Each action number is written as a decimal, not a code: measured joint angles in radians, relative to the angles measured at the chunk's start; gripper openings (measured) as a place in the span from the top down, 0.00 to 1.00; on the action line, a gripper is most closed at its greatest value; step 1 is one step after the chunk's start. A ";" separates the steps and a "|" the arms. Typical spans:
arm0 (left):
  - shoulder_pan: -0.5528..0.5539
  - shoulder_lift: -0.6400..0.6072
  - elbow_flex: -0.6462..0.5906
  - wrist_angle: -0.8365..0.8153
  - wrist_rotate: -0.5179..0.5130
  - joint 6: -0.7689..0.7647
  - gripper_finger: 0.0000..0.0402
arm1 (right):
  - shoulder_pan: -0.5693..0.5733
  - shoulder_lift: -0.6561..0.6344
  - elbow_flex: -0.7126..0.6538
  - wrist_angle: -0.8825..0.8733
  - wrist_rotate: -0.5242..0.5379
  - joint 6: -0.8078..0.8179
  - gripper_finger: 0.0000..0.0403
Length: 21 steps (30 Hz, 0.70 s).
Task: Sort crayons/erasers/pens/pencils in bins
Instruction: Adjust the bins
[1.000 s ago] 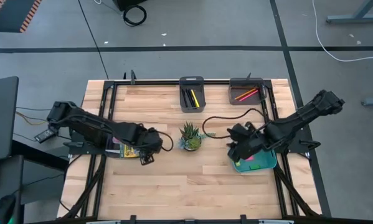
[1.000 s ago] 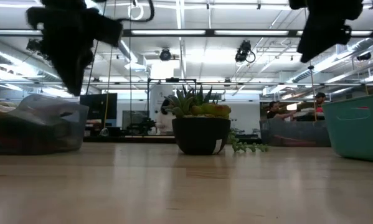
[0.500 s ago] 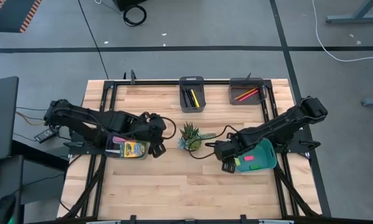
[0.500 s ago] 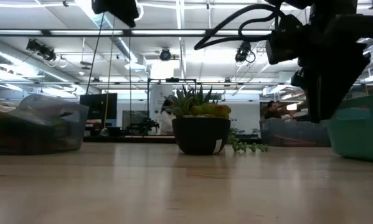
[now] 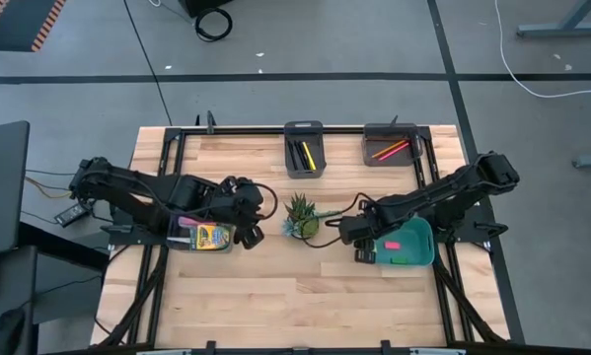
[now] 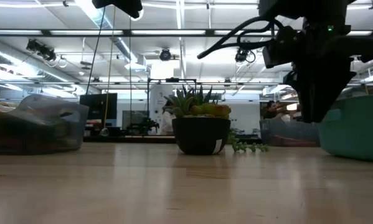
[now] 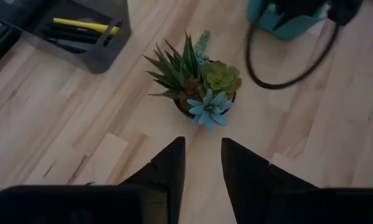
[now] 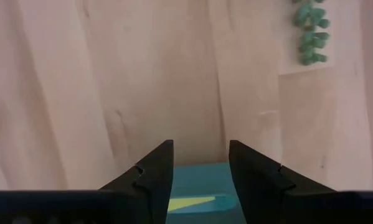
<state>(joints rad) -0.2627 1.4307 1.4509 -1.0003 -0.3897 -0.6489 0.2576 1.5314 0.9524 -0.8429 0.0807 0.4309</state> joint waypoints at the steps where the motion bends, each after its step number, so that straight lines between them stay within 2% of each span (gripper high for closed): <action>1: -0.005 0.000 0.000 0.000 0.000 -0.004 0.73 | -0.007 0.000 0.000 -0.001 0.000 0.001 0.60; 9: -0.044 0.000 0.000 -0.002 -0.007 -0.026 0.73 | -0.018 -0.031 -0.002 -0.004 -0.015 0.015 0.60; 21: -0.044 0.000 0.000 -0.005 -0.017 -0.039 0.74 | -0.020 -0.097 -0.003 0.016 -0.003 0.076 0.60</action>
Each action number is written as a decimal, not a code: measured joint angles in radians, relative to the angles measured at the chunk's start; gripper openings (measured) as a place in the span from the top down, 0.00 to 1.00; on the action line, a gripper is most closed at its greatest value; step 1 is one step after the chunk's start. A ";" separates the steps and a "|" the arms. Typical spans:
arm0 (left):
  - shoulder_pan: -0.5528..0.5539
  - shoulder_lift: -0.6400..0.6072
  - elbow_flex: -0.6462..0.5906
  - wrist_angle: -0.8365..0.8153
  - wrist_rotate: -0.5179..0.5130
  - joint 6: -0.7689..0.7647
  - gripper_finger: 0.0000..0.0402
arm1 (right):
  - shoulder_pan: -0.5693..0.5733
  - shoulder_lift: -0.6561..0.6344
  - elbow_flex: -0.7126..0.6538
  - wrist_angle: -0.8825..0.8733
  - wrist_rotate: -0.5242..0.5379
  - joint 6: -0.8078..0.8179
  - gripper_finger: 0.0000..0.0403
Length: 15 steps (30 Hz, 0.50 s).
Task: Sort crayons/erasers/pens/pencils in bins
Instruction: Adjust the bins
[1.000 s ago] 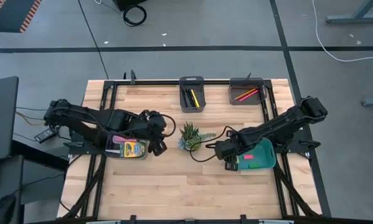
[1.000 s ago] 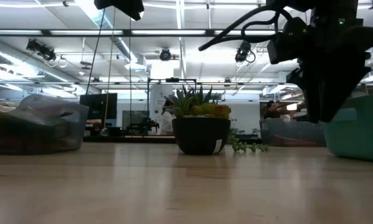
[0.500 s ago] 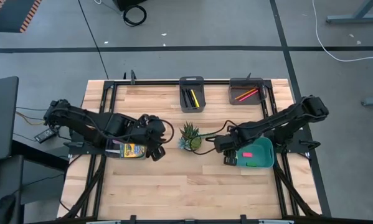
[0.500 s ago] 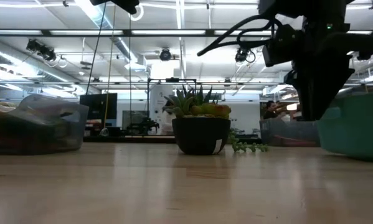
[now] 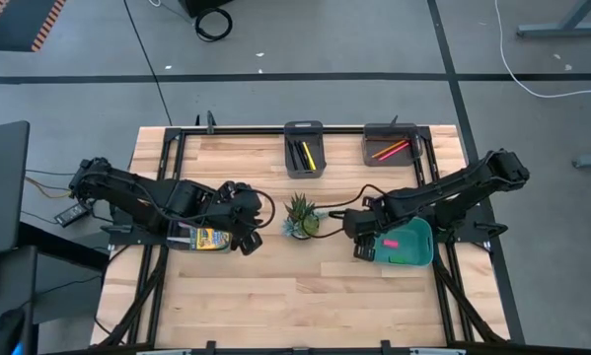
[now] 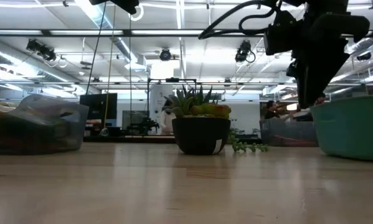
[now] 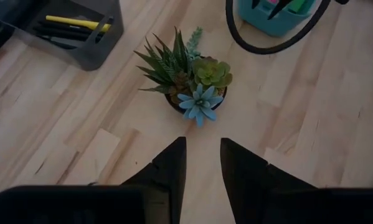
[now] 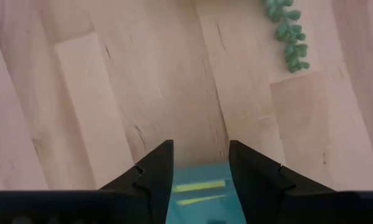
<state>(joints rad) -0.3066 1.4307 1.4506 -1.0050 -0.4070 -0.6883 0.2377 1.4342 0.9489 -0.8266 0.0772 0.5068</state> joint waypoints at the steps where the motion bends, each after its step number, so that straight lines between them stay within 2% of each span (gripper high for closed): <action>1: 0.001 0.000 0.000 0.000 0.000 0.000 0.74 | 0.002 0.000 0.000 0.006 0.001 0.011 0.60; 12: 0.001 0.000 0.000 -0.002 0.000 -0.081 0.74 | 0.006 -0.052 0.038 0.059 0.008 0.072 0.60; 15: 0.013 0.001 0.000 0.003 0.000 -0.120 0.74 | 0.006 -0.095 0.074 0.060 0.056 0.097 0.60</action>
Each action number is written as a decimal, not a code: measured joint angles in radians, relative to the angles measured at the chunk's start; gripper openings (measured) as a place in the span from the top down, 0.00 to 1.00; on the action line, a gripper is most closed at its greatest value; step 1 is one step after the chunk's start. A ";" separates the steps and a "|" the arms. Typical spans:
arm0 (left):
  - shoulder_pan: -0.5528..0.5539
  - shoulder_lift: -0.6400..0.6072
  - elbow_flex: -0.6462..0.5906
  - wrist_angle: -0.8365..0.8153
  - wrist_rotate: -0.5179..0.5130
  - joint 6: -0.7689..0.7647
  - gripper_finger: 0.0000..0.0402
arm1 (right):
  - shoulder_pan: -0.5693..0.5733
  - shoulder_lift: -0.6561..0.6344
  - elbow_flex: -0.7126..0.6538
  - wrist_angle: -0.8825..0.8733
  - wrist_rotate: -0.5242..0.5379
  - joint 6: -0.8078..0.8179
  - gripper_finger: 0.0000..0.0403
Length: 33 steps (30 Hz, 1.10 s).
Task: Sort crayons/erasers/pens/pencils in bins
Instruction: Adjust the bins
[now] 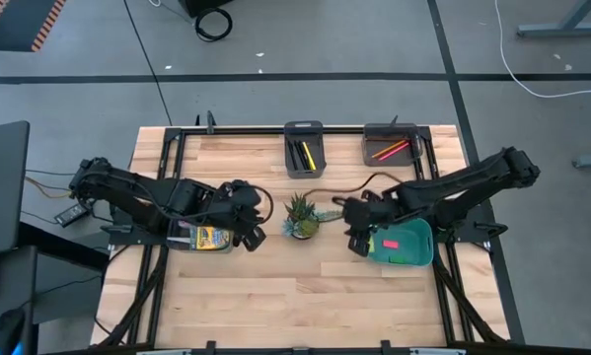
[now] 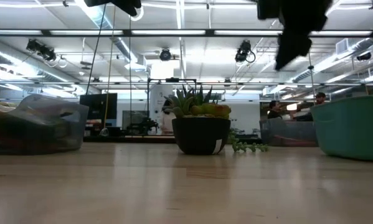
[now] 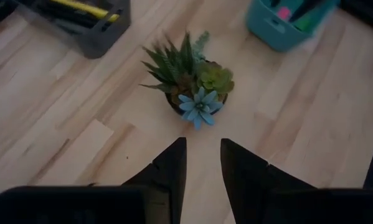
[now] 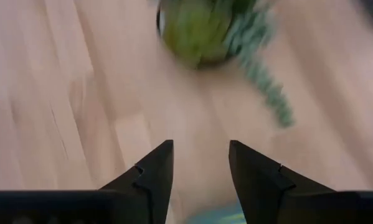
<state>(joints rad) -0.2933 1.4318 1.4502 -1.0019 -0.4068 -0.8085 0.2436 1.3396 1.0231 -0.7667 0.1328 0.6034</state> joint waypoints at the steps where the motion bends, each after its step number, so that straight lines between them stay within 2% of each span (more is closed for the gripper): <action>1: 0.010 0.002 0.000 0.000 0.000 -0.024 0.74 | 0.000 -0.015 0.011 0.003 0.026 0.007 0.60; 8: 0.101 0.002 0.000 0.035 -0.012 -0.199 0.74 | -0.014 -0.133 0.060 0.024 0.207 0.054 0.60; 13: 0.209 0.004 0.000 0.140 -0.030 -0.242 0.74 | -0.125 -0.175 0.061 0.023 0.213 0.051 0.60; 16: 0.297 0.011 0.000 0.218 0.005 -0.249 0.74 | -0.252 -0.166 0.061 0.062 0.110 0.049 0.60; 21: 0.507 0.049 0.000 0.332 0.071 -0.094 0.73 | -0.504 -0.089 0.061 0.198 -0.134 -0.008 0.60; 24: 0.662 0.094 0.000 0.376 0.189 -0.070 0.71 | -0.630 -0.047 0.061 0.239 -0.224 0.009 0.60; 28: 0.814 0.178 0.000 0.381 0.358 -0.044 0.66 | -0.758 -0.031 0.061 0.285 -0.315 0.019 0.60; 33: 0.900 0.314 0.000 0.454 0.554 0.035 0.59 | -0.846 -0.062 0.061 0.284 -0.354 0.020 0.60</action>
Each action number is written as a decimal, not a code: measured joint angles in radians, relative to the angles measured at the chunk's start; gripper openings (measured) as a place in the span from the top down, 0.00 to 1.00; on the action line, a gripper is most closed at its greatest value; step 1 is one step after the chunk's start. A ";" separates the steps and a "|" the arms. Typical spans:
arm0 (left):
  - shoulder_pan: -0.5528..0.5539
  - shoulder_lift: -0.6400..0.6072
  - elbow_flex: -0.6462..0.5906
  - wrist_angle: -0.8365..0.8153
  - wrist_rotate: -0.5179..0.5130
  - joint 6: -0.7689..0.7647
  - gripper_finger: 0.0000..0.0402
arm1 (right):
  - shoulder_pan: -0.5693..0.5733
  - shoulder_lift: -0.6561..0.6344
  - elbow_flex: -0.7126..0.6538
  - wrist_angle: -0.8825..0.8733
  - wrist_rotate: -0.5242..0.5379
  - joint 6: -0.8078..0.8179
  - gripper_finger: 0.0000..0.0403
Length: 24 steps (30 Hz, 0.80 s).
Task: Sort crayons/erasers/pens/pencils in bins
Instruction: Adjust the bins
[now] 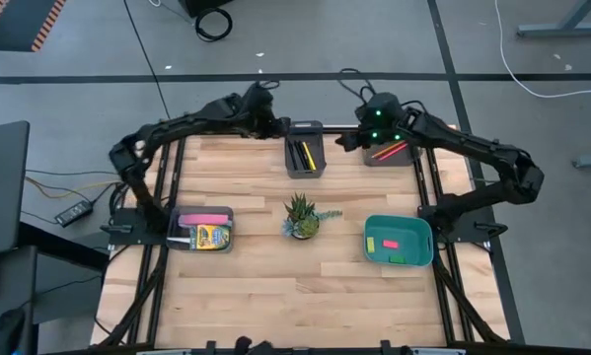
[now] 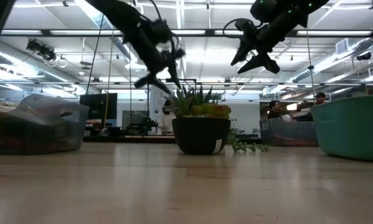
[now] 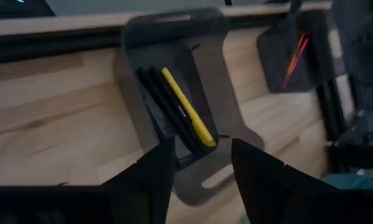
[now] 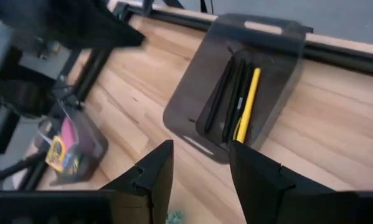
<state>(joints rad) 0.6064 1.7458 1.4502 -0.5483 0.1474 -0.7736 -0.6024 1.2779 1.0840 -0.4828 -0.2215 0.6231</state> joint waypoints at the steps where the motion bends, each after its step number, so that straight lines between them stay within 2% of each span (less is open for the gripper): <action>1: 0.001 0.028 0.001 0.015 0.013 0.015 0.57 | -0.011 -0.008 0.000 0.000 -0.006 0.003 0.60; 8: -0.005 0.187 0.002 0.011 0.011 0.030 0.43 | -0.023 -0.075 0.000 -0.043 -0.052 0.013 0.60; 15: -0.007 0.232 0.003 0.053 -0.013 0.051 0.32 | -0.023 -0.135 0.000 -0.138 -0.067 -0.025 0.60; 19: -0.007 0.245 0.006 0.057 -0.061 0.078 0.34 | -0.023 -0.148 0.000 -0.163 -0.067 -0.060 0.60; 24: -0.005 0.264 0.005 0.046 -0.076 0.073 0.50 | -0.023 -0.152 0.000 -0.167 -0.066 -0.070 0.60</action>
<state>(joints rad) 0.6014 2.0094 1.4548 -0.5021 0.0711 -0.7002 -0.6251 1.1255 1.0840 -0.6496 -0.2871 0.5527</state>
